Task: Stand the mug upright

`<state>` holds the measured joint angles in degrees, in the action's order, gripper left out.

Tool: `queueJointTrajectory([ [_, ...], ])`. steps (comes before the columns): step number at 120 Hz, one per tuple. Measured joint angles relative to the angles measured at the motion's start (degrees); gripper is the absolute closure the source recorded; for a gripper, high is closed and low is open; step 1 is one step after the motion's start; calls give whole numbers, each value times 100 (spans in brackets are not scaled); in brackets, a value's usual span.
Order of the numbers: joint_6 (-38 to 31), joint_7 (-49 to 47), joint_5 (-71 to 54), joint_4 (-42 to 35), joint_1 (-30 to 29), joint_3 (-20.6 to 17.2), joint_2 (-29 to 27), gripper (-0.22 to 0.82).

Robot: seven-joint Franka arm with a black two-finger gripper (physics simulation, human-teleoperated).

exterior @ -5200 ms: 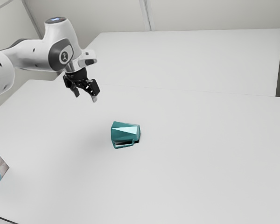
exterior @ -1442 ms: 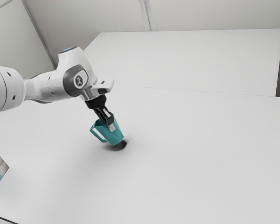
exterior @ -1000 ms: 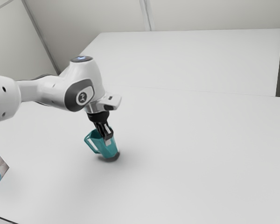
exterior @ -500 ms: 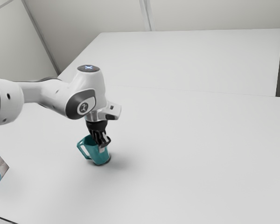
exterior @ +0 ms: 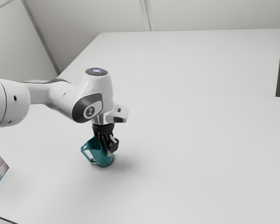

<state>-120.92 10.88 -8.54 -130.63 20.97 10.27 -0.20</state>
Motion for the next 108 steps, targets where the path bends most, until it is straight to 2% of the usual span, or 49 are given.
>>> queueJointTrajectory([
  [17,-9,-62,-8,31,73,9,-63,24],
  [37,-13,-118,-27,232,58,39,-178,11],
  [76,277,-178,6,1310,-396,184,-164,2],
  [108,1205,-210,-34,2725,-494,241,-109,1],
])
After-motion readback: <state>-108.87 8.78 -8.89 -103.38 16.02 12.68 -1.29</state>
